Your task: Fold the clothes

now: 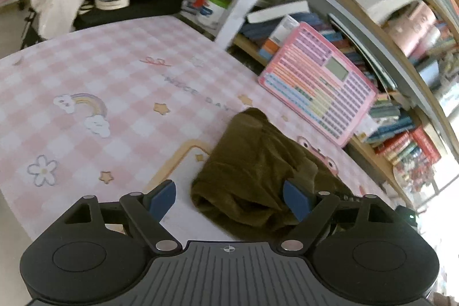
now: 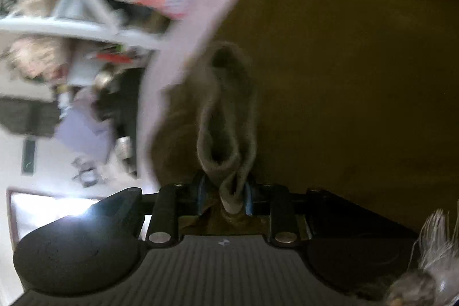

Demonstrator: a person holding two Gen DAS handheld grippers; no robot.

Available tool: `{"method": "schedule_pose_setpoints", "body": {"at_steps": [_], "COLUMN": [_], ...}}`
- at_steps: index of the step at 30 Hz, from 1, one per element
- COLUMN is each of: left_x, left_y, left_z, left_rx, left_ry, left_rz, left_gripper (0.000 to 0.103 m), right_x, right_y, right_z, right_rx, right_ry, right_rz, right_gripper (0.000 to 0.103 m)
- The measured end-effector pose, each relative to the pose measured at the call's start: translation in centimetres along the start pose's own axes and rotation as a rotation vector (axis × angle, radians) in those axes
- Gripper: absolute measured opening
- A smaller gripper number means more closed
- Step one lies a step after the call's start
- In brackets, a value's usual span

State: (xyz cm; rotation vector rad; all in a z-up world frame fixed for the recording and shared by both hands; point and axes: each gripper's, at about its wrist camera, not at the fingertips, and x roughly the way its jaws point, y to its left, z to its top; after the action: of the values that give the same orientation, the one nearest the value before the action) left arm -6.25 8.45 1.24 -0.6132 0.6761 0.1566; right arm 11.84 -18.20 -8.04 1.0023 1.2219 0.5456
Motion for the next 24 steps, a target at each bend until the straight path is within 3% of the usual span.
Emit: {"method": "schedule_pose_setpoints", "body": {"at_steps": [4, 11, 18, 24], "left_x": [0.6, 1.6, 2.9, 3.6], "left_y": [-1.0, -2.6, -5.7, -8.3], "left_z": [-0.1, -0.4, -1.5, -3.6], "left_rx": [0.024, 0.048, 0.146, 0.323], "left_ry": [0.019, 0.037, 0.074, 0.093], "left_rz": [-0.014, -0.032, -0.032, 0.072], "left_gripper": [0.085, 0.085, 0.085, 0.085], "right_x": [-0.3, -3.0, -8.0, -11.3], "right_y": [0.4, 0.2, 2.0, 2.4], "right_z": [-0.2, -1.2, -3.7, -7.1], "right_rx": [-0.042, -0.121, -0.457, -0.794], "right_ry": [-0.001, 0.000, -0.077, -0.226], "right_rz": [-0.010, -0.069, -0.161, -0.379], "right_gripper": [0.044, 0.050, 0.057, 0.066]}}
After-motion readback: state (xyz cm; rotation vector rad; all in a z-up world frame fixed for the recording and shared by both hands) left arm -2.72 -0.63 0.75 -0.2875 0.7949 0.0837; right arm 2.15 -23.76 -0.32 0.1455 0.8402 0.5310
